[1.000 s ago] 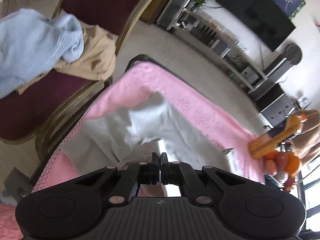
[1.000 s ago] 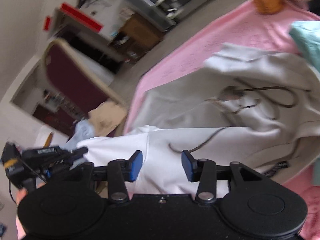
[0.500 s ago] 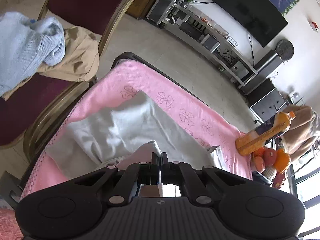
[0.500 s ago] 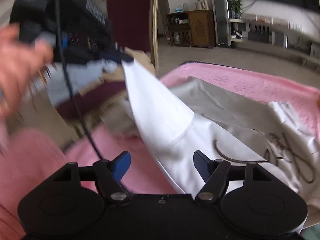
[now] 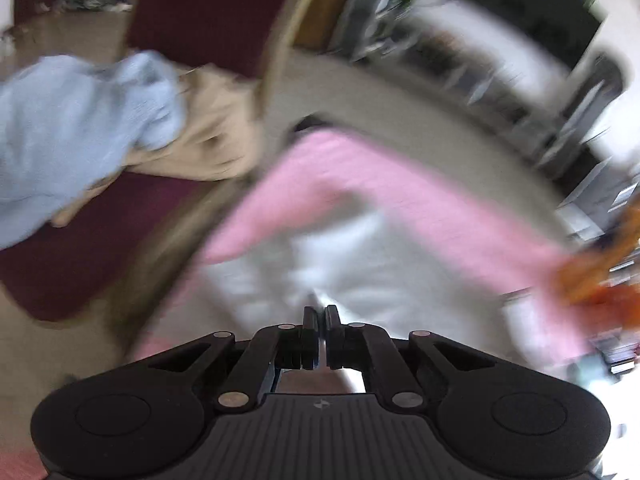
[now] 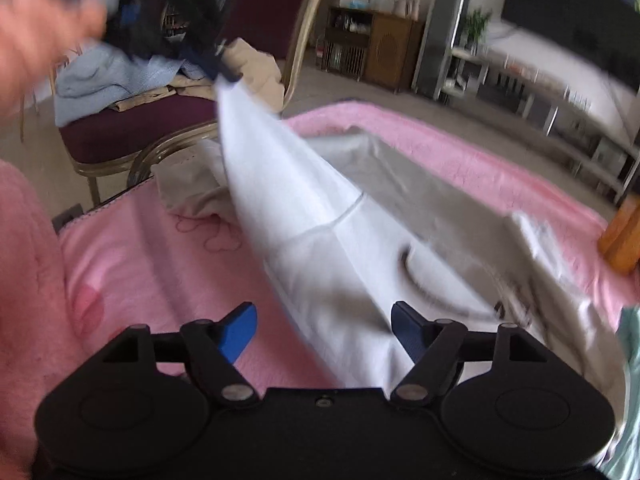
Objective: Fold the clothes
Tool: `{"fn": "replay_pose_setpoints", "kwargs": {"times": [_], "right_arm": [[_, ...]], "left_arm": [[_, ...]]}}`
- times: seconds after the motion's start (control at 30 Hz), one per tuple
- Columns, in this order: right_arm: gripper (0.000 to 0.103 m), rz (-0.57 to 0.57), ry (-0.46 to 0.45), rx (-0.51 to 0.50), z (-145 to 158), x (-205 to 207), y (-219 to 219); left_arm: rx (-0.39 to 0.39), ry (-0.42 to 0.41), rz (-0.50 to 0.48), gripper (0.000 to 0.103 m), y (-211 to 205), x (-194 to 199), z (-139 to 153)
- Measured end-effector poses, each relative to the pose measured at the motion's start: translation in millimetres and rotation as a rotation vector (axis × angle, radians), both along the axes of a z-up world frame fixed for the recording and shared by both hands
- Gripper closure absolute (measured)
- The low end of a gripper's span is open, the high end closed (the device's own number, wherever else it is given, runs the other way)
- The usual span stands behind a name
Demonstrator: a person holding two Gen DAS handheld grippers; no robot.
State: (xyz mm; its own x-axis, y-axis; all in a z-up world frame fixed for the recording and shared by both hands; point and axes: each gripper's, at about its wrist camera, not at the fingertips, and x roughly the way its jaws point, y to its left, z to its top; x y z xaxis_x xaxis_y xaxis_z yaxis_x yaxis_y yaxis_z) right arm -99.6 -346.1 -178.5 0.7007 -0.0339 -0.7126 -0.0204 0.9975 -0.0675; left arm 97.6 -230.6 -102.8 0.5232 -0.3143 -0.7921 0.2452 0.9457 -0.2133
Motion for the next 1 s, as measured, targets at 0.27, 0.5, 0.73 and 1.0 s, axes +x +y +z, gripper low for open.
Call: {"fn": "replay_pose_setpoints", "kwargs": {"times": [0.27,0.5,0.73,1.0], "right_arm": [[0.023,-0.113,-0.033,0.307,34,-39,-49],[0.020,-0.398,-0.210,0.679,40,-79,-136],[0.021,-0.533,-0.251,0.750,23,-96,-167],[0.021,-0.584,-0.293,0.769,20,-110,-179]], "left_arm": [[0.026,0.092,0.018,0.078,56,-19,-35],[-0.249,0.350,-0.142,0.075,20,-51,-73],[-0.253,0.459,-0.098,0.077,-10,-46,-105],[-0.218,0.441,-0.035,0.075,-19,-40,-101]]}}
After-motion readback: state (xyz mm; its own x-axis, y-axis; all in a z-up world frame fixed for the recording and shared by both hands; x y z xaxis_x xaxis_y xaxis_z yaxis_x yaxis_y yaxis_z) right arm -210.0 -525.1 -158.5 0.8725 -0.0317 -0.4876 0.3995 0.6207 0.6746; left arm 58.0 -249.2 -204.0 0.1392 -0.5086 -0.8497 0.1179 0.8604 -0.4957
